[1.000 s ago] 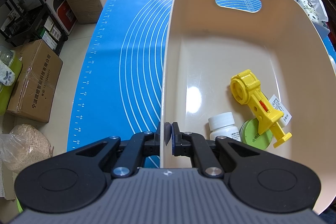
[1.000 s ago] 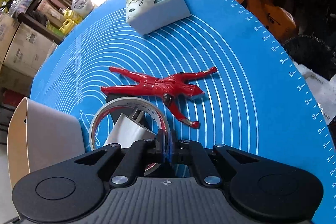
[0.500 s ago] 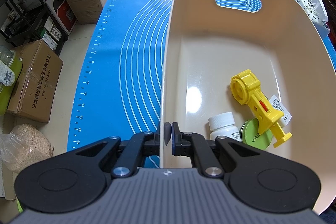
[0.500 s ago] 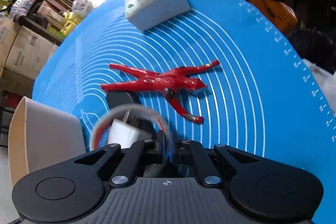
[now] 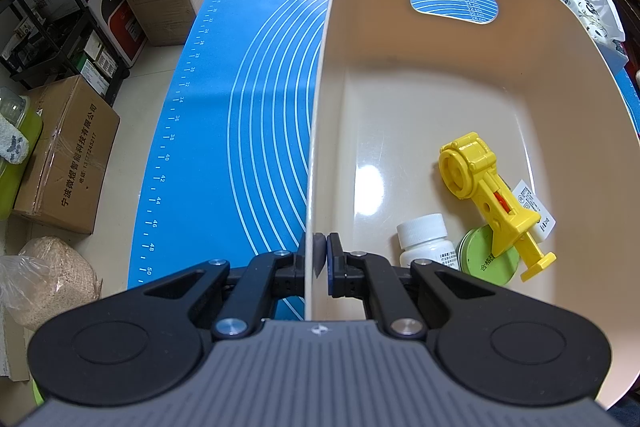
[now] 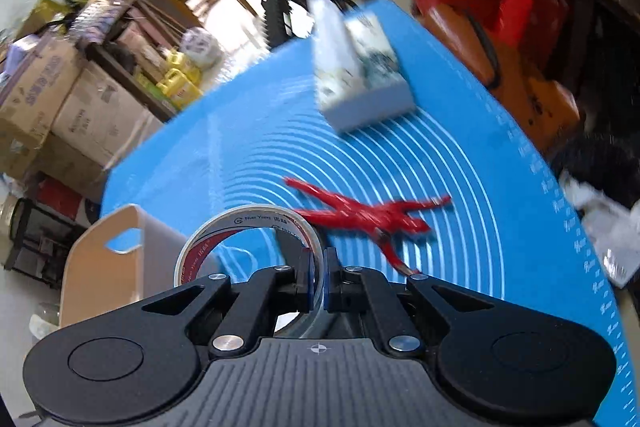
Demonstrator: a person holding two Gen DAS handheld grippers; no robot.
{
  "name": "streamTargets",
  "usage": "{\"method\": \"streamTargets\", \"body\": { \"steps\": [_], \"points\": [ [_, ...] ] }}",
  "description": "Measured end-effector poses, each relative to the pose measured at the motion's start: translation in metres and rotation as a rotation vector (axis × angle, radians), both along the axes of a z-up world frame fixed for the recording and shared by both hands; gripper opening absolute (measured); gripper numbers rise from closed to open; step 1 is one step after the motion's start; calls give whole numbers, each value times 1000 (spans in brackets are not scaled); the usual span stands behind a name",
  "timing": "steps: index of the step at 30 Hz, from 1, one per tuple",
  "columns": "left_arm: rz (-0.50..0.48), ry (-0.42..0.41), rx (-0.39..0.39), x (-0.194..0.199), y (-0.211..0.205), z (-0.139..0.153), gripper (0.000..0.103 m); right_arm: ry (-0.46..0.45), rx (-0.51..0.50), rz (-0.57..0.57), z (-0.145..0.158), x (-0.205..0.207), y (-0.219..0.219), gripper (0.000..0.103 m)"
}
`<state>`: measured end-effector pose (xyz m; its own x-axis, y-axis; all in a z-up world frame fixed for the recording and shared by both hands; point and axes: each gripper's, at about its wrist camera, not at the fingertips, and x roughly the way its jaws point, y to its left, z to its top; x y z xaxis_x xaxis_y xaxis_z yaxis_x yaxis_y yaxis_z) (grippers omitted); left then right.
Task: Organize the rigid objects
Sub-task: 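Grasp the clear tape roll by its rim with the right tool, then lower the tape roll into the beige bin and open the right tool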
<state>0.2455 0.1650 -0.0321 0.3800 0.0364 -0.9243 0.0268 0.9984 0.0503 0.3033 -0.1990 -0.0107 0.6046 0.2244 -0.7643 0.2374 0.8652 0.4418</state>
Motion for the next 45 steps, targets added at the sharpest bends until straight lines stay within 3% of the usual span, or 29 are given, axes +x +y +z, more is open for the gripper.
{"method": "streamTargets", "body": {
  "steps": [6, 11, 17, 23, 37, 45],
  "points": [
    [0, 0, 0, 0, 0, 0, 9, -112, -59, 93, 33, -1, 43, 15],
    [0, 0, -1, 0, 0, 0, 9, -155, -52, 201, 45, 0, 87, 15],
    [0, 0, 0, 0, 0, 0, 9, -147, -78, 320, 40, -1, 137, 15],
    [0, 0, 0, 0, 0, 0, 9, -100, -130, 402, 16, -7, 177, 15],
    [-3, -1, 5, 2, -2, -2, 9, -29, -240, 489, -15, -9, 218, 15],
    [-1, -2, 9, 3, -3, -2, 9, -23, -142, 481, -10, -10, 207, 24]
  ]
}}
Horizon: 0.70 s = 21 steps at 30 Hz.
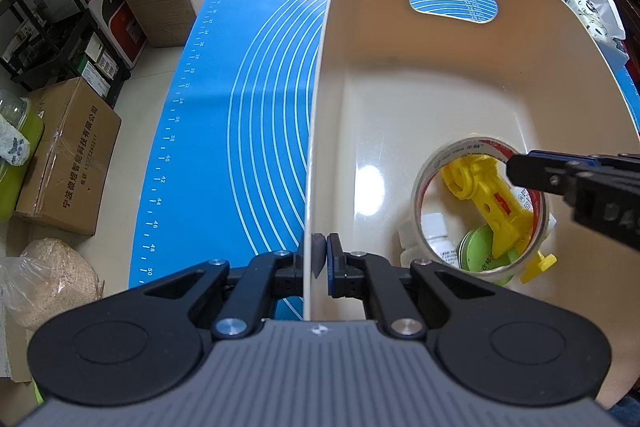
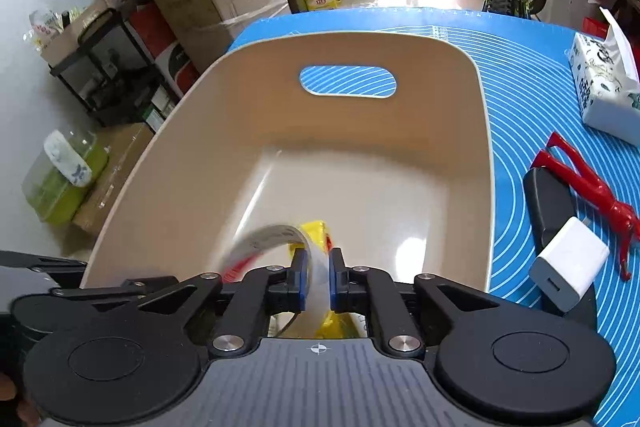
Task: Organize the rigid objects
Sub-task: 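Lower the tape roll into the beige bin and open the right tool, then grasp the white power adapter on the mat with the right tool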
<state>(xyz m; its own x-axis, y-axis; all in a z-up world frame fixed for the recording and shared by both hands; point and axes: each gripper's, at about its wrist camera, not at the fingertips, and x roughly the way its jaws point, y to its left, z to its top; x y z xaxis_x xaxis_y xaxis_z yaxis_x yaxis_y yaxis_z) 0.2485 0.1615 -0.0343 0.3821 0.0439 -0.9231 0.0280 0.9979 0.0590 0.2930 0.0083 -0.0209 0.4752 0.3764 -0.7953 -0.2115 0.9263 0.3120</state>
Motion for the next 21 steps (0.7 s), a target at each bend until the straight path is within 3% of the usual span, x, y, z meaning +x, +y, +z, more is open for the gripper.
{"method": "streamTargets", "body": {
  "steps": [5, 6, 7, 10, 16, 21],
  "points": [
    [0, 0, -1, 0, 0, 0, 9, -20, 71, -35, 19, -5, -18, 25],
    [1, 0, -2, -1, 0, 0, 9, -36, 72, -38, 25, -6, -22, 28],
    [1, 0, -2, -1, 0, 0, 9, -54, 75, -40, 31, -8, -27, 41],
    [1, 0, -1, -1, 0, 1, 9, -109, 71, -60, 50, -12, -44, 52],
    [1, -1, -4, -1, 0, 1, 8, -173, 46, -143, 69, -14, -85, 53],
    [1, -2, -5, -2, 0, 1, 8, -173, -18, -233, 57, -11, -119, 53]
  ]
}}
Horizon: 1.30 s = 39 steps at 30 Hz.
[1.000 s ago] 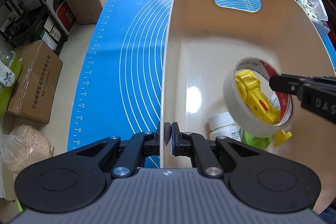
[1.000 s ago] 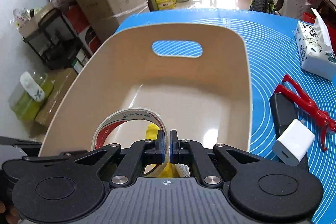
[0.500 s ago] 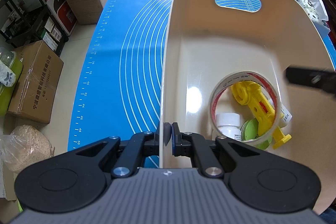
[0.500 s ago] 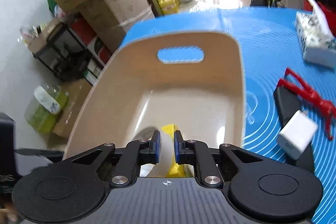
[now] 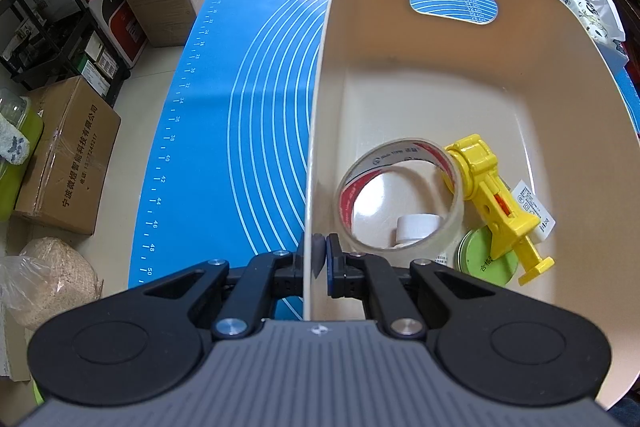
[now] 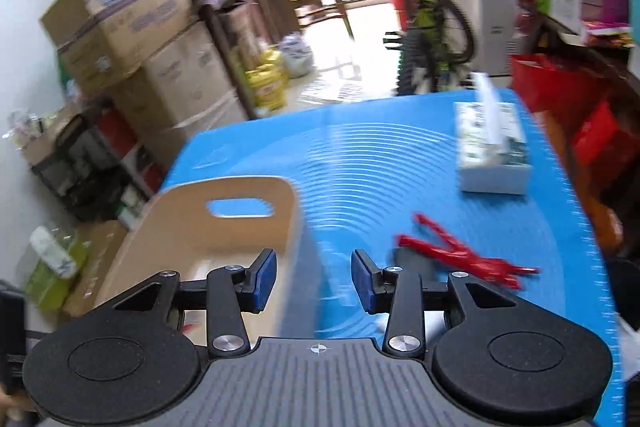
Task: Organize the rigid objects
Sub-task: 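Grasp the white power adapter on the mat with the right tool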
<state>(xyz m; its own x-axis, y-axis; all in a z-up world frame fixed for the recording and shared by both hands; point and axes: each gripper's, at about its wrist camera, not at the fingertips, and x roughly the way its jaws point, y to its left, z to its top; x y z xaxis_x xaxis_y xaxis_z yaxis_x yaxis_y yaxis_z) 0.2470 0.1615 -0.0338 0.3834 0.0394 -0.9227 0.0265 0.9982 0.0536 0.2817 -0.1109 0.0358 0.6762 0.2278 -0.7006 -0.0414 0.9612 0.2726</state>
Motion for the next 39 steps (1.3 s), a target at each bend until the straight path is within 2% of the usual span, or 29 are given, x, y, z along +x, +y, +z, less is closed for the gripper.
{"method": "streamTargets", "body": {
  "steps": [7, 8, 10, 18, 25, 30, 32, 34, 39],
  "points": [
    [0, 0, 1, 0, 0, 0, 8, 52, -91, -31, -43, 12, -25, 53],
    [0, 0, 1, 0, 0, 0, 8, 64, -92, -32, -51, 12, -27, 56],
    [0, 0, 1, 0, 0, 0, 8, 63, -95, -24, -63, 10, -27, 69],
    [0, 0, 1, 0, 0, 0, 8, 31, -241, 110, -90, 12, -9, 80],
    [0, 0, 1, 0, 0, 0, 8, 36, -314, 210, -108, 20, -2, 81],
    [0, 0, 1, 0, 0, 0, 8, 30, -310, 214, -117, 24, -4, 81],
    [-1, 0, 2, 0, 0, 0, 8, 21, -306, 212, -120, 24, -6, 78],
    [-1, 0, 3, 0, 0, 0, 8, 22, -278, 218, -121, 24, -7, 67],
    [-1, -1, 4, 0, 1, 1, 9, -2, -278, 214, -121, 20, -5, 66]
  ]
}}
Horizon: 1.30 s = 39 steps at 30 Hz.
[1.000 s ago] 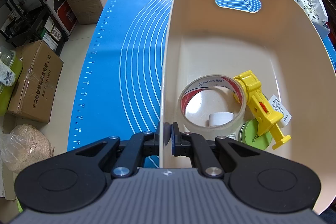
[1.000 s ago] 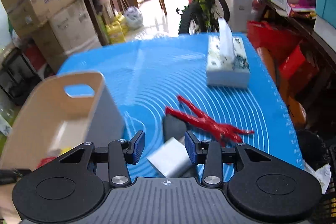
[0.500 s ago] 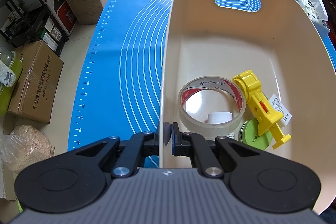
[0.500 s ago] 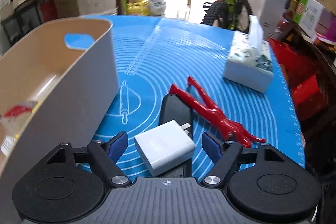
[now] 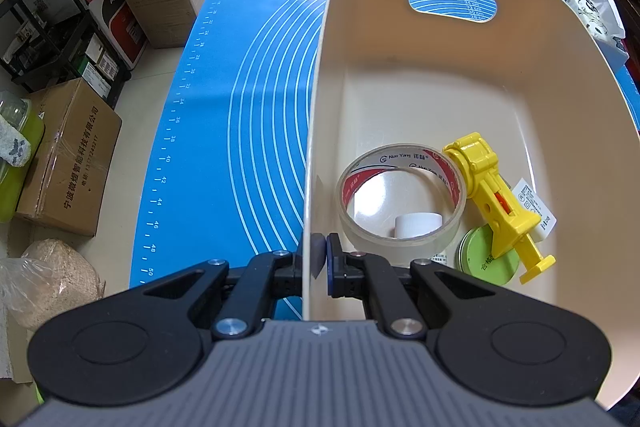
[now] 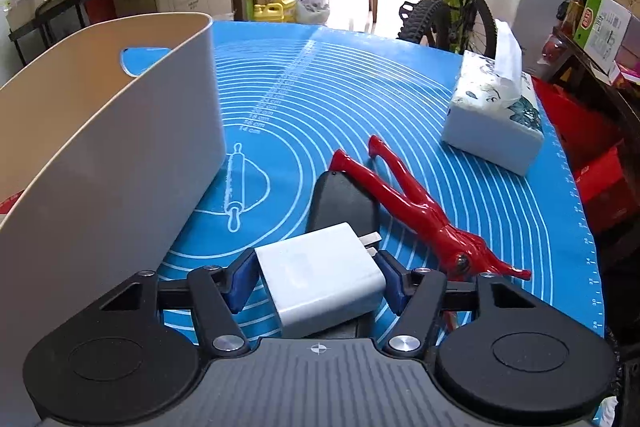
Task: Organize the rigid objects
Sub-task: 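Grasp the white power adapter on the mat with the right tool, then carry the white adapter into the beige bin and release it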
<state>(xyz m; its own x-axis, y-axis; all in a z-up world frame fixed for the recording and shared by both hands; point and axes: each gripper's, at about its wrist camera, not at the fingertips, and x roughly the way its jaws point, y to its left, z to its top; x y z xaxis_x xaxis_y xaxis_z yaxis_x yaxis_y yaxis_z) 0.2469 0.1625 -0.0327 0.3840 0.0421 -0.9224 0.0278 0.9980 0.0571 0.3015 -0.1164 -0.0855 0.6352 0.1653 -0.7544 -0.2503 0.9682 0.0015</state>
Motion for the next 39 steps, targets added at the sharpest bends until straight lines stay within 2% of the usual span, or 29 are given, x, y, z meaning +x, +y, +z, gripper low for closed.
{"method": "streamTargets", "body": {
  "steps": [6, 13, 19, 28, 34, 39],
  "points": [
    [0, 0, 0, 0, 0, 0, 9, -32, -5, -39, 6, -10, -4, 65],
    [2, 0, -2, 0, 1, 0, 9, -108, 25, -74, 35, -16, -3, 65],
    [1, -1, -2, -1, 2, 0, 8, -170, 67, -44, 68, -21, 9, 65],
    [2, 0, -6, -1, 1, -1, 8, -257, 124, 58, 112, -32, 51, 66],
    [1, 0, -8, -1, 1, -1, 8, -239, 134, 138, 116, -35, 90, 66],
    [1, 0, -9, 0, 2, -1, 8, -177, 131, 184, 105, -34, 113, 66]
  ]
}}
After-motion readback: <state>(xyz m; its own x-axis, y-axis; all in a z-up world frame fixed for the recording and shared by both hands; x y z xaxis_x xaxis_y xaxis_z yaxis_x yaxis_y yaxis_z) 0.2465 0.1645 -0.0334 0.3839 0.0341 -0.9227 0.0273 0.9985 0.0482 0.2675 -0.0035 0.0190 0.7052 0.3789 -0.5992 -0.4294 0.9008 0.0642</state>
